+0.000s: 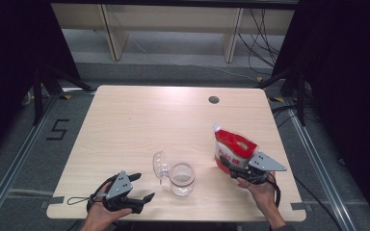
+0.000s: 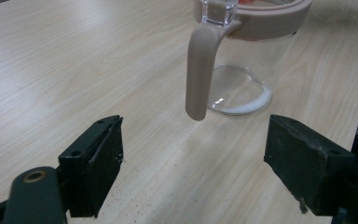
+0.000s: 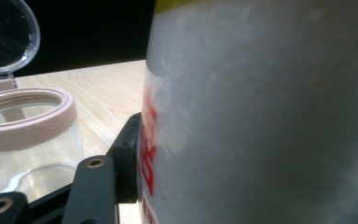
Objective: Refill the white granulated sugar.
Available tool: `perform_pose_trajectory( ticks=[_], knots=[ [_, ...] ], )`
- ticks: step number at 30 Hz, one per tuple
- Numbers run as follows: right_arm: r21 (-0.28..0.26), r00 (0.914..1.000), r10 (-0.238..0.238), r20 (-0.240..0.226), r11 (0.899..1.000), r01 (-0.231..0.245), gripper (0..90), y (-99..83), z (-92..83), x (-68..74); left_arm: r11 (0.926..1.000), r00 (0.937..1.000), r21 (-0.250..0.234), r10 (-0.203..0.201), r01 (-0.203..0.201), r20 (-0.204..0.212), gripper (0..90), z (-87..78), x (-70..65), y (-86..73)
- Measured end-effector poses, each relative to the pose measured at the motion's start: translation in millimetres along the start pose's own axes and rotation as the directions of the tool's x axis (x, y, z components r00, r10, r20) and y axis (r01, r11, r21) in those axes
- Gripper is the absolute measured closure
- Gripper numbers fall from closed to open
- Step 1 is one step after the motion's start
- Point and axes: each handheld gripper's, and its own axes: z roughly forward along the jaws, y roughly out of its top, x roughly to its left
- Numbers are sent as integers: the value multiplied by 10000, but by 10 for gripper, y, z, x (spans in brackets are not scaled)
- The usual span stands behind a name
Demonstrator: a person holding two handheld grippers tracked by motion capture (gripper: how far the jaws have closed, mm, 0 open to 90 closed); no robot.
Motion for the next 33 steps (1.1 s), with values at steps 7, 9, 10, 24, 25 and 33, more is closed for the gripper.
perform_pose_trajectory(
  ticks=[7,9,10,24,25,33],
  knots=[
    [841,9874,-1584,33,9839,1576,445,196,-134,149,10000,10000,-49,-42,42,-56,186,-11,4,-8],
    [1180,9772,-2115,-171,9701,2120,446,233,-139,210,9999,9999,-65,-78,77,-68,187,-9,0,-13],
    [1135,9642,-2648,-117,9577,2644,446,256,-136,237,9998,9999,-131,-133,132,-57,186,-6,-3,-13],
    [2768,7947,-6010,-850,7520,5983,449,455,-158,621,10000,10000,14,-36,37,-14,191,-3,2,-24],
    [2811,7829,-6149,-947,7379,6136,449,466,-157,636,10000,10000,14,-32,32,-23,190,-4,3,-24],
    [3222,6443,-7519,-1402,5806,7477,451,548,-134,750,10000,10000,38,46,-46,-46,188,-2,9,-26]
  ],
)
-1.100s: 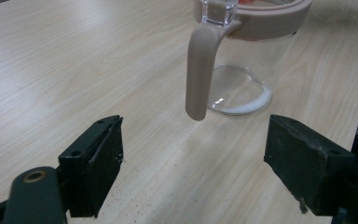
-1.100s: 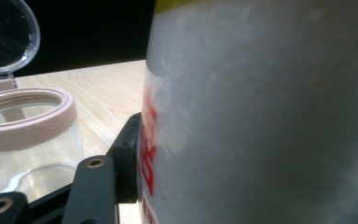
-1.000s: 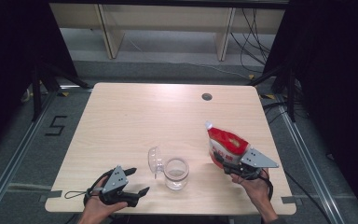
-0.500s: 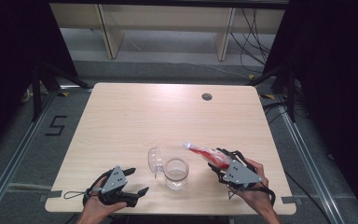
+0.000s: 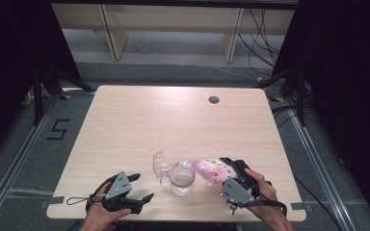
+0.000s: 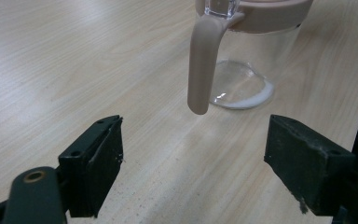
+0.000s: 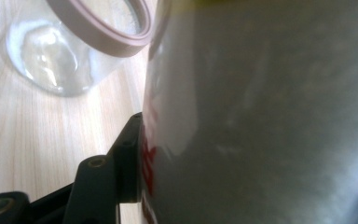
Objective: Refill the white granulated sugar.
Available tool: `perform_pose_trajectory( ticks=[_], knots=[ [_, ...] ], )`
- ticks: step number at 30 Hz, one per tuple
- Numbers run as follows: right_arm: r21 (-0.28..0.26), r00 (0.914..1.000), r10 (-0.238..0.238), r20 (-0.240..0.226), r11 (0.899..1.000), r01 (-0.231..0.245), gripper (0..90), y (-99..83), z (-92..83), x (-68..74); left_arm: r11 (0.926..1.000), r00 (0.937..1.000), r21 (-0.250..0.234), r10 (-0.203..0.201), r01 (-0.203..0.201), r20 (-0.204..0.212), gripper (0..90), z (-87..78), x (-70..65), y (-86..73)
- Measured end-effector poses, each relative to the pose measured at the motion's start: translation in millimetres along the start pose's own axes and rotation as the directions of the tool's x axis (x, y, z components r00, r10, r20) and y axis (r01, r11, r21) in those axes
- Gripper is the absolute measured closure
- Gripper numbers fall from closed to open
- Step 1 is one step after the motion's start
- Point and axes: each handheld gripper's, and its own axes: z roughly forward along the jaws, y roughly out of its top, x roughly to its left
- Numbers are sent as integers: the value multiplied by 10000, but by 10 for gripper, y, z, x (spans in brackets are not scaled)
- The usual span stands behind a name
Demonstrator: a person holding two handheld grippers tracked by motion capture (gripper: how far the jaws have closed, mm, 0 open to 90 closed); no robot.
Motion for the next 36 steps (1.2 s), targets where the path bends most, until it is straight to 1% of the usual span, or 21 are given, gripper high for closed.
perform_pose_trajectory(
  ticks=[1,2,3,4,6,9,10,12,15,16,17,20,22,25,26,27,28,30,31,34,36],
  knots=[
    [228,9998,185,7,9996,-185,451,15,-14,30,10000,10000,5,-7,7,6,187,0,-1,0],
    [297,9994,-347,44,9990,346,451,35,-7,21,10000,10000,36,42,-42,-9,186,-2,-1,2],
    [526,9996,-262,106,9983,256,451,50,-20,44,9996,9997,58,258,-258,4,186,-4,11,6],
    [588,9961,-870,110,9945,862,451,69,-21,22,9999,9999,56,115,-115,-28,184,-5,2,2],
    [854,9912,-1317,154,9878,1299,452,110,-44,41,10000,10000,-7,-53,53,-1,183,0,0,-1],
    [1081,9884,-1510,153,9830,1485,452,170,-63,65,10000,9999,29,94,-94,-38,181,-5,6,3],
    [965,9726,-2319,176,9686,2292,453,201,-63,20,10000,10000,2,-22,22,2,181,-1,0,-1],
    [1102,9819,-1886,168,9764,1857,453,208,-68,69,10000,10000,9,-71,71,27,181,-2,-7,0],
    [1310,9710,-2376,256,9638,2324,453,218,-52,88,10000,10000,40,-3,3,-18,181,-3,-2,0],
    [1486,9502,-3108,238,9410,3041,454,237,-49,59,10000,10000,39,4,-4,-30,181,-4,-2,1],
    [1694,9552,-2948,263,9430,2864,454,223,-49,83,10000,10000,11,-6,6,8,181,0,-2,0],
    [2038,9355,-3528,215,9176,3414,455,211,-33,95,10000,10000,57,-62,62,4,181,1,-8,-1],
    [2144,8987,-4383,159,8794,4251,455,235,-24,74,10000,10000,28,-68,68,43,181,6,-7,-3],
    [2522,9031,-4287,235,8767,4096,456,216,-25,126,10000,10000,31,-7,7,39,181,6,-5,-3],
    [2677,8932,-4490,237,8637,4271,456,223,-27,132,10000,10000,30,7,-7,41,181,6,-3,-2],
    [2735,8695,-4936,202,8392,4701,457,237,-23,120,10000,10000,34,-25,24,45,181,7,-5,-2],
    [2782,8623,-5062,166,8307,4823,457,241,-20,118,10000,10000,33,-16,16,47,181,8,-6,-3],
    [2747,8717,-4897,202,8410,4661,458,220,-2,132,10000,10000,86,25,-25,29,181,5,-8,0],
    [2681,8629,-5047,250,8350,4806,458,220,8,125,10000,10000,80,32,-32,25,181,5,-8,1],
    [2969,8617,-5068,244,8267,4779,459,213,-2,136,10000,10000,68,16,-16,11,181,5,-8,-1],
    [2724,8142,-5802,184,7865,5543,460,236,21,87,10000,10000,37,-17,17,34,181,7,-4,-3]
  ],
)
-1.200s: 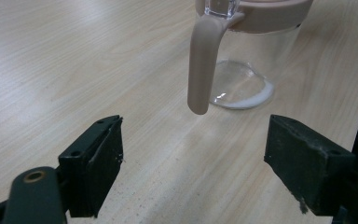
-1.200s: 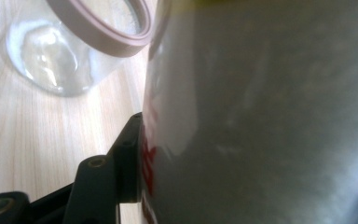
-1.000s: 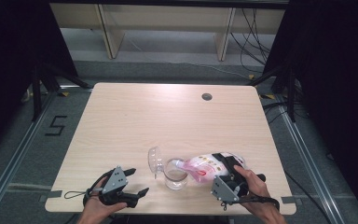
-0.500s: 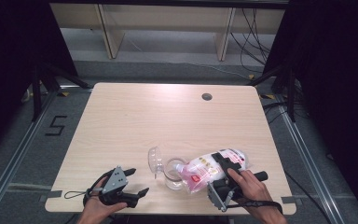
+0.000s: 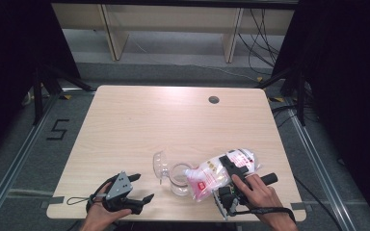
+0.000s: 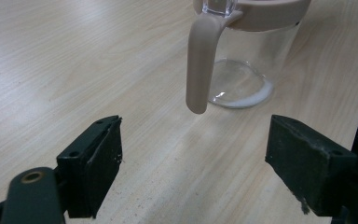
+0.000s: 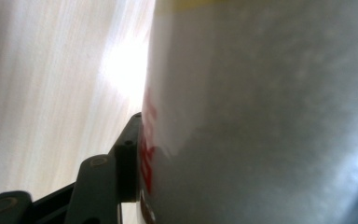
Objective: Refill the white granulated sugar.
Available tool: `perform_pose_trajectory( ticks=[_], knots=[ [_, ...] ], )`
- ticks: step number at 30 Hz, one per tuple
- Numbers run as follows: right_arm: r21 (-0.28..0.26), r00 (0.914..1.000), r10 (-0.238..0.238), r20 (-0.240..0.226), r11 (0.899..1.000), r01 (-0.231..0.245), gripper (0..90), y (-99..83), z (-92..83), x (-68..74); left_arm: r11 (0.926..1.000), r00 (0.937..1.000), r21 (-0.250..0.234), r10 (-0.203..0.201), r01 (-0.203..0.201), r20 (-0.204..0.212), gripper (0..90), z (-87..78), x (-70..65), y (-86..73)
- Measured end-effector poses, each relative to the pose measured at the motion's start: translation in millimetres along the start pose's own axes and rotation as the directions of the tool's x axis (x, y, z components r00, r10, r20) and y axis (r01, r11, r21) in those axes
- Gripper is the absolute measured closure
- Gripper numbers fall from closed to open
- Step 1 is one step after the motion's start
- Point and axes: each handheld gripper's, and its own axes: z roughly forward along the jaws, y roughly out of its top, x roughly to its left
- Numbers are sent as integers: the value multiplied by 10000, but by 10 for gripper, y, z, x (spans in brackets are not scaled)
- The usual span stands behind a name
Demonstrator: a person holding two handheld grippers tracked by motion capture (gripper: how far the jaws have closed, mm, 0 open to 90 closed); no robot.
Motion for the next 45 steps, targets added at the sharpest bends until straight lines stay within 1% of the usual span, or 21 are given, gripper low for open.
perform_pose_trajectory(
  ticks=[4,9,11,14,17,18,20,23,26,29,31,33,34,35,36,38,39,40,41,42,45],
  knots=[
    [209,9991,408,116,9989,-411,461,-2,-16,43,10000,10000,-1,12,-12,7,182,-2,1,0],
    [292,10000,49,80,9996,-52,462,13,-31,18,10000,10000,-1,-37,37,6,181,-1,-4,-1],
    [150,9981,-541,287,9984,537,463,20,-21,-25,10000,10000,1,2,-2,8,181,-1,-1,0],
    [122,9996,90,272,9999,-94,464,22,-31,4,10000,10000,-3,-33,33,11,181,-1,-5,0],
    [58,9987,-417,303,9991,415,464,26,-26,-25,10000,10000,-4,-31,31,4,182,-1,-5,0],
    [257,9990,393,213,9989,-399,464,28,-39,29,10000,10000,22,45,-45,-19,181,-3,-1,1],
    [265,9990,381,220,9989,-387,465,29,-39,28,10000,10000,36,23,-23,-33,181,-3,-3,2],
    [46,9993,-185,310,9998,183,465,32,-33,-19,10000,10000,49,40,-40,-14,181,-3,-2,2],
    [165,9999,43,123,9999,-45,466,37,-44,-23,10000,10000,59,39,-39,-10,181,-2,-5,3],
    [105,9989,397,236,9991,-400,466,16,-31,-6,9996,9997,125,262,-261,-25,181,-8,9,6],
    [170,9998,98,171,9998,-101,466,12,-25,-42,9996,9996,43,288,-288,46,181,-1,14,7],
    [279,9994,241,256,9993,-248,467,-9,-35,-33,9995,9995,66,310,-310,20,181,-3,11,8],
    [244,9996,-207,207,9995,202,467,-13,-37,-68,9995,9995,43,305,-306,30,182,0,12,7],
    [385,9996,214,169,9990,-220,467,-28,-47,-32,9996,9996,48,287,-287,52,182,0,12,7],
    [220,9986,-364,381,9991,355,467,-39,-38,-63,9996,9996,78,284,-285,48,182,-3,11,8],
    [478,9997,139,201,9987,-148,467,-46,-67,-32,9995,9995,71,313,-313,17,182,-6,12,9],
    [457,9996,-256,154,9986,249,467,-50,-72,-62,9996,9996,64,288,-288,12,181,-5,13,8],
    [229,9985,-322,437,9993,312,467,-60,-59,-61,9997,9997,42,260,-260,-11,182,-4,11,7],
    [428,9994,-110,339,9990,96,468,-69,-75,-34,9996,9997,54,261,-260,-9,182,-5,10,7],
    [374,9990,-302,327,9989,289,468,-71,-74,-47,9995,9995,66,312,-313,22,182,-6,13,8],
    [510,9994,241,266,9984,-254,468,-61,-86,-4,9997,9997,30,229,-229,38,182,-4,14,6]
  ],
)
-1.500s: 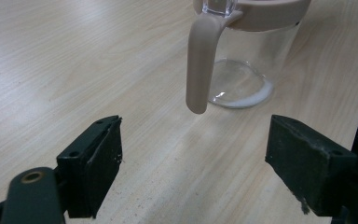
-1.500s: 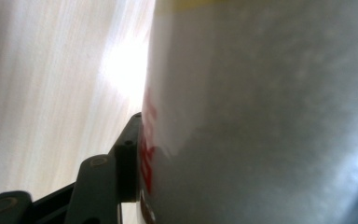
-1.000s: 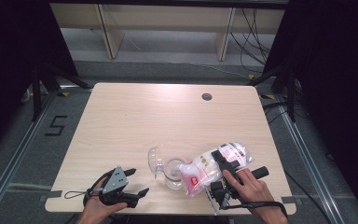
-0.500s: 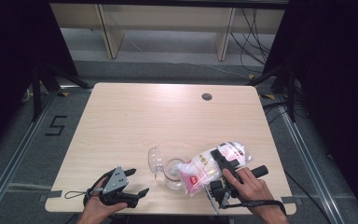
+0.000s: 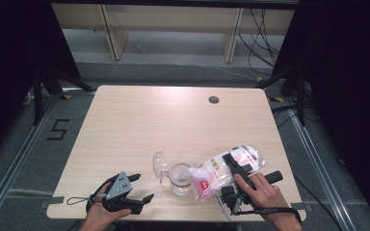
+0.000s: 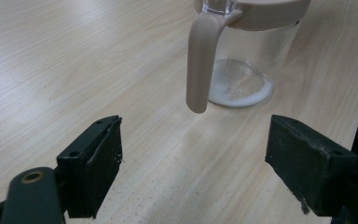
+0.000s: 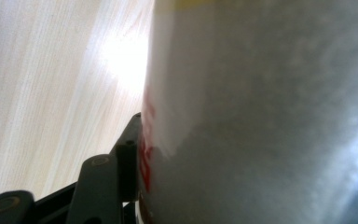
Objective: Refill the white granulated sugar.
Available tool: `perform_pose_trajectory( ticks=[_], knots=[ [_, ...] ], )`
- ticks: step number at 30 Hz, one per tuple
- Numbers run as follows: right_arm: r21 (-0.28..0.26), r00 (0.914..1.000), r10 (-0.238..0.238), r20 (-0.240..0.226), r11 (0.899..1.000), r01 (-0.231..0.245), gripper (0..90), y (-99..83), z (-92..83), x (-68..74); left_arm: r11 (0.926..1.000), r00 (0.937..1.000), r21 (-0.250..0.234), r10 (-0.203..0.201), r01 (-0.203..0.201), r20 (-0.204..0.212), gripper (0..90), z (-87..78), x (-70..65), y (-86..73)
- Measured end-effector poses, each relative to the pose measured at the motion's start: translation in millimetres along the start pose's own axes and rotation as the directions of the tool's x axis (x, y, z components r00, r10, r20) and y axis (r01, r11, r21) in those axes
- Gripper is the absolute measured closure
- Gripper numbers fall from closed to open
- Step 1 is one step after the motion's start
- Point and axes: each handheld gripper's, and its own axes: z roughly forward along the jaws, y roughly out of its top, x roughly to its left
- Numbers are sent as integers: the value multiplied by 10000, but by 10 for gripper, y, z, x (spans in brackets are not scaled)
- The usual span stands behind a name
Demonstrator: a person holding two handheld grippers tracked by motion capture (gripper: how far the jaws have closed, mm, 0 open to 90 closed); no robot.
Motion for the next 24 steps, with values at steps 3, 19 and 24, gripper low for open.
perform_pose_trajectory(
  ticks=[3,19,24],
  knots=[
    [-145,9989,-478,-25,9988,477,469,8,5,-26,10000,10000,62,56,-56,-11,181,-5,0,2],
    [-456,9995,-312,90,9985,316,471,74,38,-35,9999,10000,111,53,-52,-21,181,3,-4,1],
    [-357,9994,-303,151,9989,308,471,23,63,-34,9999,10000,116,0,1,-18,181,2,-7,0]
  ],
)
